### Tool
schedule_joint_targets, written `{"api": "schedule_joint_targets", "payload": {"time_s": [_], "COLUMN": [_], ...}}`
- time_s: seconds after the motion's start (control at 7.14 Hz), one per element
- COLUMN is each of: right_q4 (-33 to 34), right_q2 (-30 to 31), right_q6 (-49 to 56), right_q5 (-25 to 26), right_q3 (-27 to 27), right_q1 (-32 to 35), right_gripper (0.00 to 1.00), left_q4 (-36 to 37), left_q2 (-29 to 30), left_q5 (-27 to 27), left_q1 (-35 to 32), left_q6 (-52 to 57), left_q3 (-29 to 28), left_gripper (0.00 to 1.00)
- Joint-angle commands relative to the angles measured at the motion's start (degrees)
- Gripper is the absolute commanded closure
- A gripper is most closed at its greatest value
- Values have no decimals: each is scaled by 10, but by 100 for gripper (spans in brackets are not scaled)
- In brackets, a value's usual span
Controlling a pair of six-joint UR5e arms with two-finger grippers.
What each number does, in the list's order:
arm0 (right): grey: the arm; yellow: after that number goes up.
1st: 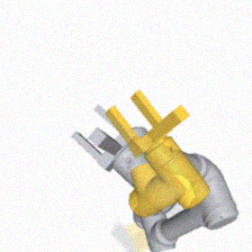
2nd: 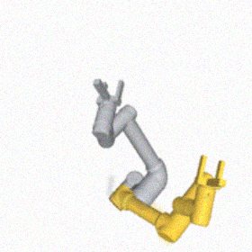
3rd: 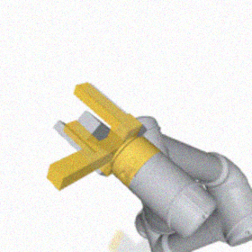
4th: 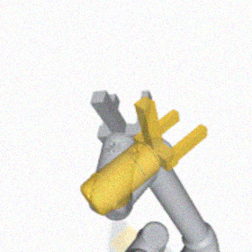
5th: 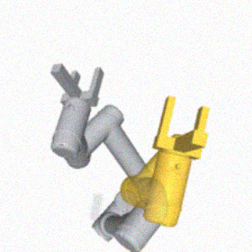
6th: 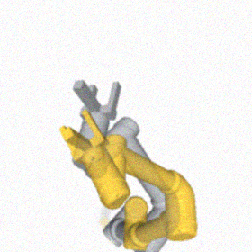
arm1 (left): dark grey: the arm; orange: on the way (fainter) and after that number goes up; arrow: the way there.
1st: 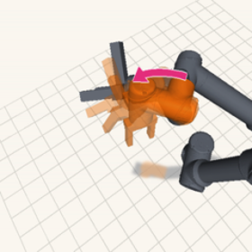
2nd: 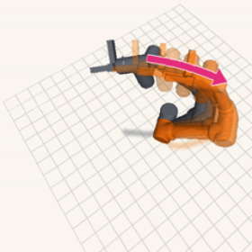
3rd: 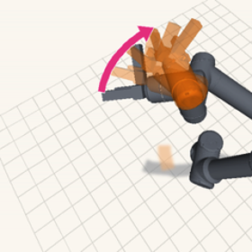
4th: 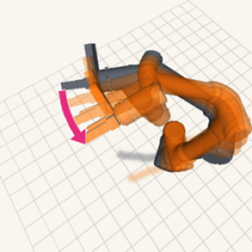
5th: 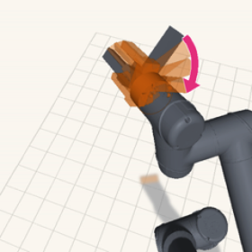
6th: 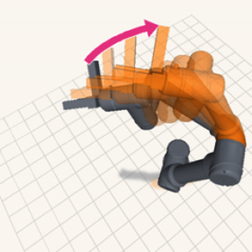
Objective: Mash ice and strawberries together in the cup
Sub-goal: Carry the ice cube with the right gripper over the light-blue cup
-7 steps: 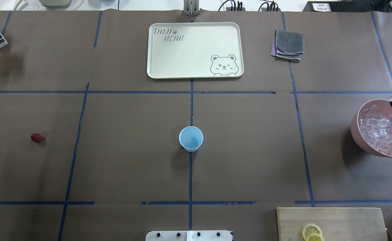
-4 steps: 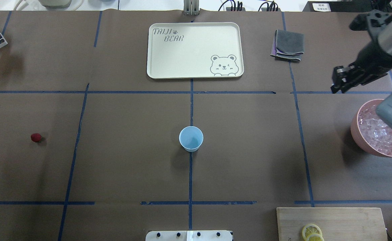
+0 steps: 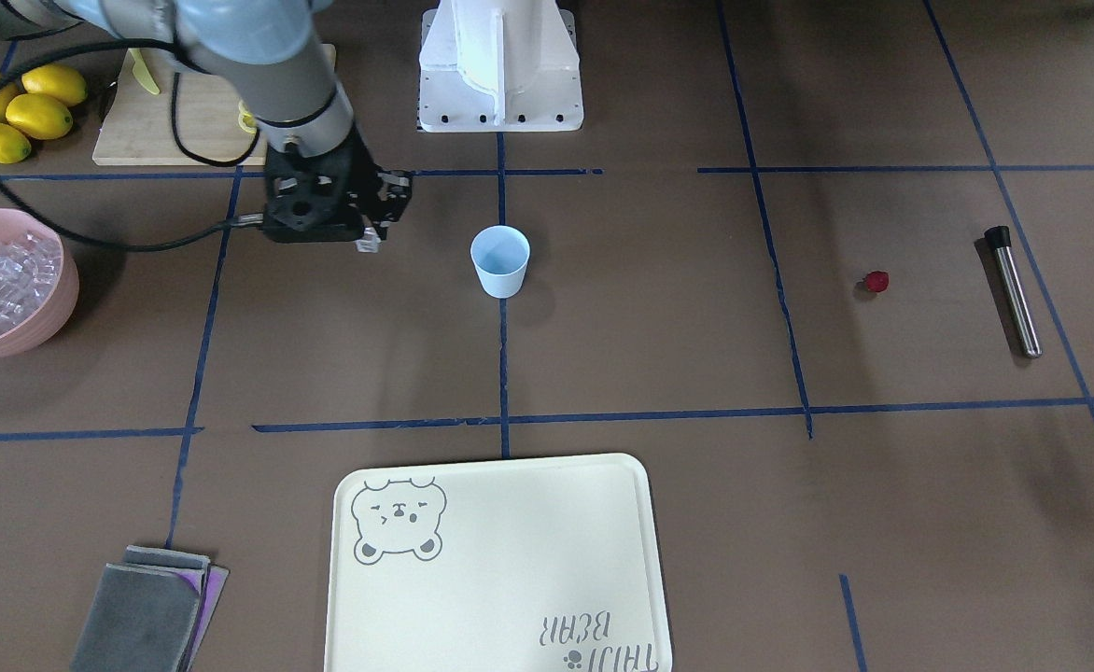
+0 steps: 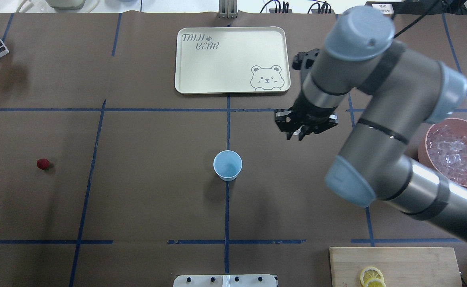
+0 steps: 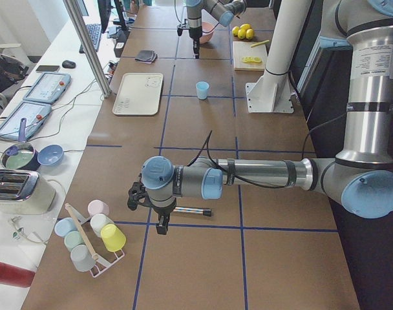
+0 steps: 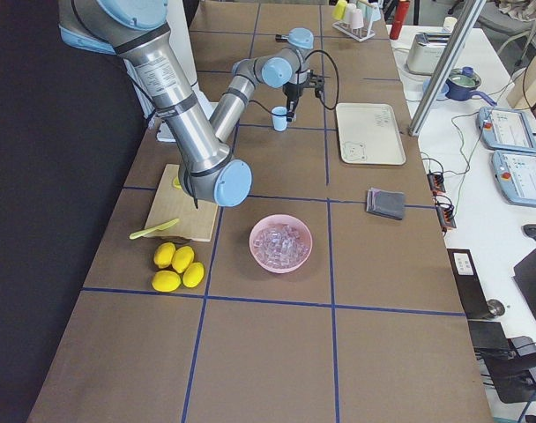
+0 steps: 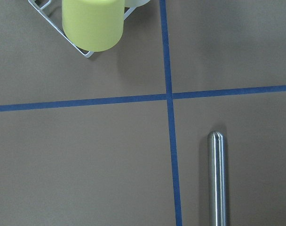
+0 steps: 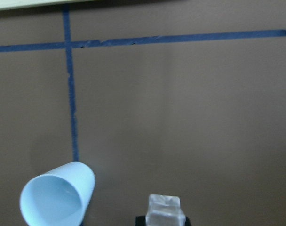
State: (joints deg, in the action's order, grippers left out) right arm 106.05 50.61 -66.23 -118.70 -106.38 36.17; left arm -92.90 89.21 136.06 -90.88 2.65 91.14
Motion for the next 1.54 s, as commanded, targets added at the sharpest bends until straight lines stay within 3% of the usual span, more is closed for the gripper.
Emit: {"api": "schedule_joint_targets", "payload": {"time_s": [0.0,0.42,0.98,1.12,1.4], "right_q4": [-4,-51,-51,-51,-51], "right_q2": [-57,-91,-91,-93,-93], "right_q6": [-56,-72,-82,-83,-82], "right_q5": [34,53,53,54,54], "right_q3": [50,126,126,126,123], "right_q1": [-63,-82,-87,-87,-86], "right_gripper": [100,100,97,90,46], "left_q4": [0,0,0,0,1], "left_q2": [0,1,1,1,4], "left_q5": [0,0,0,0,-1], "left_q1": [0,0,0,0,0], "left_q6": [0,0,0,0,0], "left_q3": [0,0,-1,-1,-1], "left_gripper": [0,0,0,0,0]}}
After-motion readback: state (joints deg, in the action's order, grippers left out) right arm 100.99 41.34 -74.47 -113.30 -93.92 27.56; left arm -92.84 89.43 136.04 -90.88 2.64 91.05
